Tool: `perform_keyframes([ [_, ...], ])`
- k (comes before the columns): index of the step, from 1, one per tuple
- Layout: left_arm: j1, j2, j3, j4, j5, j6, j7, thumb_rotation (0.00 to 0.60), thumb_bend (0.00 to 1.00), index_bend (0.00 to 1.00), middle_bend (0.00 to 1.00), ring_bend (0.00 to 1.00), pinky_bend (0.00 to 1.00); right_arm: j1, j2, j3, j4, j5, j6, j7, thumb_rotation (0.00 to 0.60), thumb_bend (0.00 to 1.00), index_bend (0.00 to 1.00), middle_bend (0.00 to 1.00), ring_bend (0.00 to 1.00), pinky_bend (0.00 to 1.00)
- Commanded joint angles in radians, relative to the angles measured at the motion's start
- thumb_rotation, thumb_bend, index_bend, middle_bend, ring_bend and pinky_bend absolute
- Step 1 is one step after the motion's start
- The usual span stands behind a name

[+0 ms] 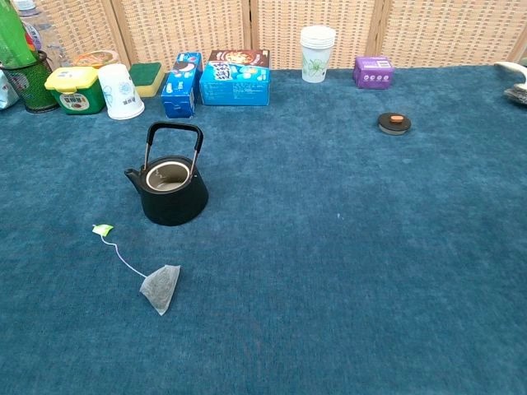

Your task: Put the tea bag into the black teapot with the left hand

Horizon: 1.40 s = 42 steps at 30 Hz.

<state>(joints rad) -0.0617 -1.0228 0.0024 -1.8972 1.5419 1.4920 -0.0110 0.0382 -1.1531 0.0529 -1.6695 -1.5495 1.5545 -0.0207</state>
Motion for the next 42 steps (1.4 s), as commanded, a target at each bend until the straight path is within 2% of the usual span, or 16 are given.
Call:
perform_keyframes([
  [1, -0.001, -0.002, 0.0, 0.002, 0.0, -0.003, 0.001, 0.6, 0.28, 0.03, 0.13, 0.07, 0.15, -0.001, 0.001, 0.0, 0.0, -0.001, 0.001, -0.001, 0.6, 0.12, 0.18, 0.18, 0.19, 0.14],
  [17, -0.003, 0.012, 0.002, 0.005, 0.016, -0.004, -0.008, 0.6, 0.28, 0.03, 0.13, 0.09, 0.15, -0.024, 0.004, -0.006, 0.003, -0.012, 0.035, 0.013, 0.6, 0.12, 0.18, 0.18, 0.19, 0.14],
  [19, -0.008, 0.017, -0.001, 0.005, 0.019, -0.007, -0.005, 0.6, 0.28, 0.05, 0.14, 0.11, 0.17, -0.025, 0.003, -0.005, 0.004, -0.012, 0.036, 0.014, 0.6, 0.12, 0.18, 0.18, 0.19, 0.14],
  [22, -0.02, 0.027, -0.008, 0.009, 0.024, -0.015, 0.002, 0.6, 0.28, 0.11, 0.2, 0.17, 0.26, -0.026, 0.005, -0.003, 0.003, -0.011, 0.037, 0.012, 0.6, 0.12, 0.18, 0.18, 0.19, 0.14],
  [25, -0.038, 0.041, -0.015, 0.015, 0.029, -0.034, 0.02, 0.6, 0.28, 0.14, 0.3, 0.31, 0.44, -0.026, 0.008, -0.001, 0.0, -0.008, 0.035, 0.009, 0.6, 0.12, 0.18, 0.18, 0.19, 0.14],
  [27, -0.051, 0.056, -0.018, 0.016, 0.031, -0.053, 0.028, 0.6, 0.29, 0.17, 0.45, 0.48, 0.62, -0.025, 0.01, -0.001, -0.002, -0.007, 0.032, 0.007, 0.6, 0.12, 0.18, 0.18, 0.19, 0.14],
  [28, -0.06, 0.065, -0.019, 0.015, 0.031, -0.065, 0.031, 0.6, 0.29, 0.18, 0.52, 0.55, 0.67, -0.024, 0.011, 0.0, -0.004, -0.005, 0.029, 0.005, 0.6, 0.12, 0.18, 0.18, 0.19, 0.14],
  [29, -0.07, 0.075, -0.021, 0.017, 0.033, -0.08, 0.039, 0.6, 0.3, 0.21, 0.63, 0.65, 0.73, -0.024, 0.012, 0.0, -0.006, -0.003, 0.027, 0.003, 0.6, 0.12, 0.18, 0.18, 0.19, 0.14],
  [30, -0.081, 0.084, -0.023, 0.016, 0.033, -0.096, 0.046, 0.6, 0.31, 0.24, 0.73, 0.74, 0.77, -0.023, 0.013, 0.001, -0.008, 0.0, 0.024, 0.002, 0.6, 0.12, 0.18, 0.18, 0.19, 0.14],
  [33, -0.115, 0.106, -0.023, 0.01, 0.029, -0.156, 0.067, 0.6, 0.32, 0.34, 0.89, 0.88, 0.84, -0.02, 0.015, 0.003, -0.01, 0.01, 0.014, 0.001, 0.6, 0.12, 0.18, 0.18, 0.19, 0.14],
  [35, -0.137, 0.114, -0.025, 0.007, 0.02, -0.194, 0.08, 0.6, 0.33, 0.38, 0.94, 0.93, 0.87, -0.018, 0.014, 0.005, -0.009, 0.015, 0.008, -0.001, 0.6, 0.12, 0.18, 0.18, 0.19, 0.14],
  [38, -0.175, 0.113, -0.032, 0.009, -0.003, -0.256, 0.094, 0.6, 0.37, 0.39, 0.99, 0.97, 0.9, -0.017, 0.014, 0.008, -0.009, 0.026, 0.001, -0.001, 0.6, 0.12, 0.18, 0.18, 0.2, 0.15],
  [42, -0.217, 0.098, -0.043, 0.02, -0.03, -0.318, 0.11, 0.6, 0.39, 0.39, 1.0, 0.99, 0.91, -0.017, 0.018, 0.012, -0.009, 0.037, -0.004, -0.001, 0.6, 0.12, 0.18, 0.18, 0.21, 0.15],
])
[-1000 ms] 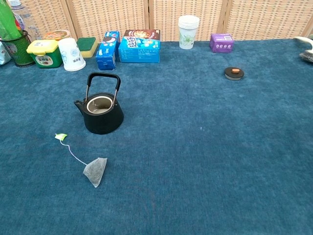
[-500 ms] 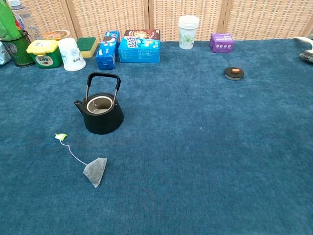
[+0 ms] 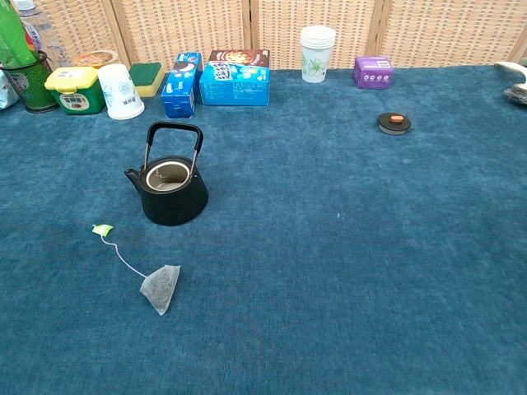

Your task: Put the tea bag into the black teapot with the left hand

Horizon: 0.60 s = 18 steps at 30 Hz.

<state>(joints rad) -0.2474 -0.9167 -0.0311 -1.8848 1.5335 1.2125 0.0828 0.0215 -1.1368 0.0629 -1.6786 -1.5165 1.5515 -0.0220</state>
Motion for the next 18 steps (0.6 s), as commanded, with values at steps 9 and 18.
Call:
perform_keyframes([
  [9, -0.112, -0.083, -0.026, 0.052, -0.098, -0.158, 0.041, 0.6, 0.41, 0.39, 1.0, 0.99, 0.91, 0.006, 0.002, 0.013, 0.006, 0.03, -0.018, 0.001, 0.6, 0.12, 0.18, 0.18, 0.21, 0.15],
  [18, -0.182, -0.189, -0.042, 0.149, -0.157, -0.242, 0.042, 0.6, 0.41, 0.42, 1.0, 1.0, 0.91, 0.014, -0.001, 0.021, 0.006, 0.052, -0.036, -0.011, 0.6, 0.12, 0.18, 0.18, 0.21, 0.15],
])
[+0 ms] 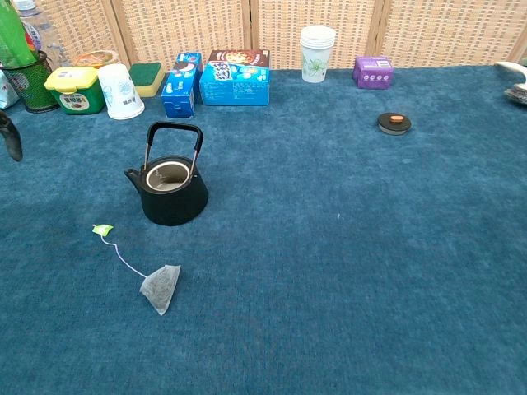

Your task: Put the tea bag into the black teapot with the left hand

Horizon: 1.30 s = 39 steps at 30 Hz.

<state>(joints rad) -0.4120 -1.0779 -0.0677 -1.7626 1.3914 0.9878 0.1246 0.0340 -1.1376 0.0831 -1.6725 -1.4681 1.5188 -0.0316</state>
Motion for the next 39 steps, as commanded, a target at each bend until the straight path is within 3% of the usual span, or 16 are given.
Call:
perform_keyframes([
  [1, -0.025, -0.042, -0.008, 0.039, -0.021, -0.024, 0.0, 0.6, 0.41, 0.43, 1.0, 1.0, 0.91, 0.001, -0.001, 0.002, 0.0, 0.007, -0.005, -0.003, 0.6, 0.12, 0.18, 0.18, 0.21, 0.15],
  [39, -0.148, -0.274, 0.022, 0.255, -0.101, -0.158, -0.018, 0.6, 0.4, 0.45, 1.0, 1.0, 0.91, -0.001, -0.009, 0.012, -0.001, 0.055, -0.02, -0.019, 0.6, 0.12, 0.18, 0.18, 0.21, 0.15],
])
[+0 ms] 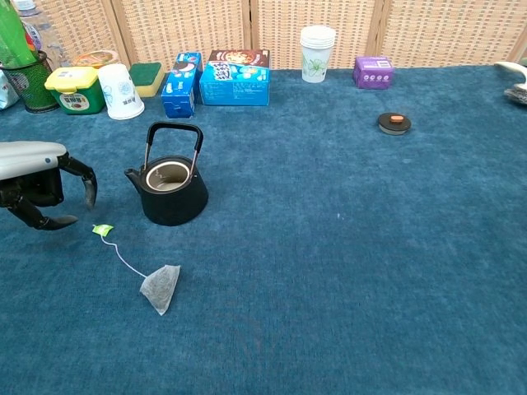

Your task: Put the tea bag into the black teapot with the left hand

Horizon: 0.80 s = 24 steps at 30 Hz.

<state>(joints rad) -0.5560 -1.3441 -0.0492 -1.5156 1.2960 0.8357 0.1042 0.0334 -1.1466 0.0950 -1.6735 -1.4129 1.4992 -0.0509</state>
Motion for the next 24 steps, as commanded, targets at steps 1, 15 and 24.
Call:
perform_keyframes([
  [1, -0.005, -0.01, 0.004, 0.011, -0.008, -0.008, 0.003, 0.6, 0.4, 0.45, 1.0, 1.0, 0.91, 0.0, 0.0, 0.0, 0.0, 0.0, 0.0, 0.0, 0.6, 0.12, 0.18, 0.18, 0.21, 0.15],
  [15, -0.026, -0.06, 0.008, 0.058, -0.045, -0.027, 0.02, 0.6, 0.4, 0.46, 1.0, 1.0, 0.91, -0.013, 0.002, -0.002, 0.004, 0.006, 0.011, 0.006, 0.6, 0.12, 0.18, 0.18, 0.21, 0.15],
  [24, -0.033, -0.077, 0.01, 0.07, -0.058, -0.026, 0.027, 0.6, 0.4, 0.46, 1.0, 1.0, 0.91, -0.019, 0.005, -0.002, 0.004, 0.006, 0.016, 0.01, 0.6, 0.12, 0.18, 0.18, 0.21, 0.15],
])
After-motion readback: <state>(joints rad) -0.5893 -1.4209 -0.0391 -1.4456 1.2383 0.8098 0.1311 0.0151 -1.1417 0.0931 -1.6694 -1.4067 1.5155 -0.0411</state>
